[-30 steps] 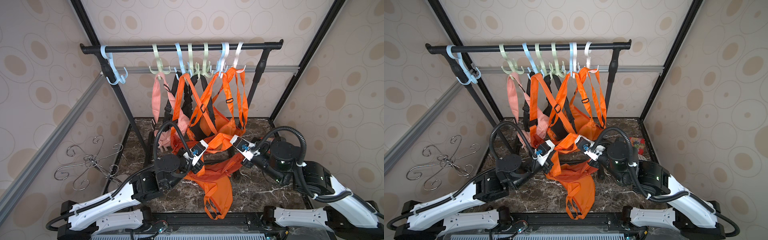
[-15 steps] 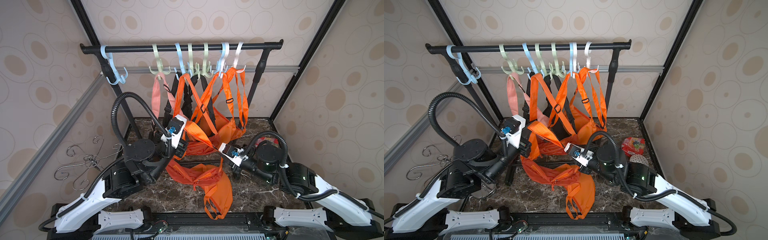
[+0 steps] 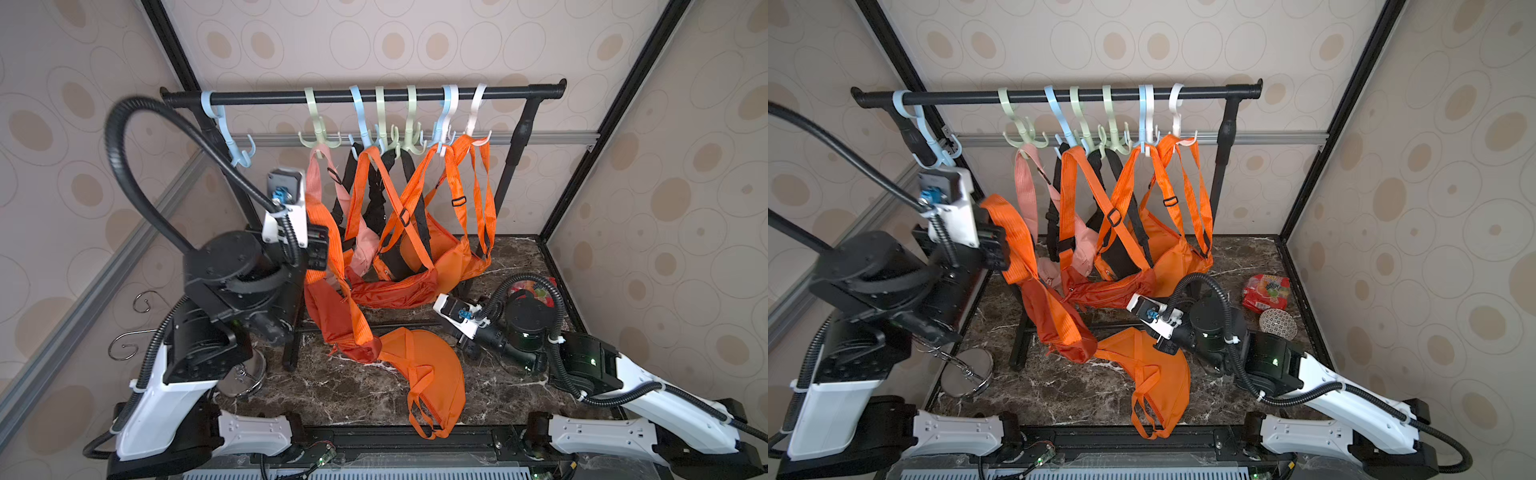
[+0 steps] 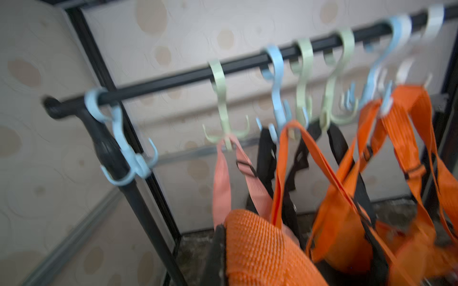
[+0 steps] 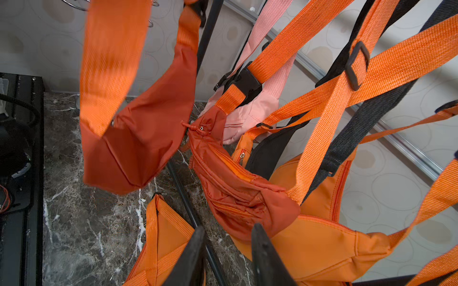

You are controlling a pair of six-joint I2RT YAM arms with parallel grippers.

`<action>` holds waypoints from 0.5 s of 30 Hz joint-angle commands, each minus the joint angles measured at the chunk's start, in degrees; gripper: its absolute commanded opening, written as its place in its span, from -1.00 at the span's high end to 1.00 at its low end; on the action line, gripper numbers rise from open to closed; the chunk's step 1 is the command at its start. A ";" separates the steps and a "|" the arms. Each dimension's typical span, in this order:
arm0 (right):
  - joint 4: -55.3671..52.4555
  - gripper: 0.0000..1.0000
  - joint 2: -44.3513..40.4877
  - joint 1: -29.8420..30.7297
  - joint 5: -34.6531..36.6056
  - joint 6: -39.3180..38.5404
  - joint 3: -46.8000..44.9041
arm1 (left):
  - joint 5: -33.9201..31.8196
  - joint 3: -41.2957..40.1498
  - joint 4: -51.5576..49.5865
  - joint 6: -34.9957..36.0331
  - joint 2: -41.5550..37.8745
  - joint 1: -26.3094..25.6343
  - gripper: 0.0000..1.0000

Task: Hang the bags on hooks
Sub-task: Pick up the bag from the bag, then hang the bag on the hook.

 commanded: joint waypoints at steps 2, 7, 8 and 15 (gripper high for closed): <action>2.77 0.35 -0.01 -0.54 -2.30 0.72 0.20 | 2.98 16.08 -14.96 0.13 13.99 4.75 1.00; 2.90 0.37 -1.49 -0.56 -3.54 3.18 -0.66 | 10.42 14.96 -4.56 -0.04 11.75 17.57 1.00; 3.49 0.37 -2.21 -0.58 -3.64 3.75 -1.24 | 9.89 13.04 -1.29 0.56 10.15 18.74 1.00; 5.25 0.38 -2.96 -0.56 -3.00 4.40 -3.38 | 5.06 16.33 5.26 7.92 11.42 20.06 1.00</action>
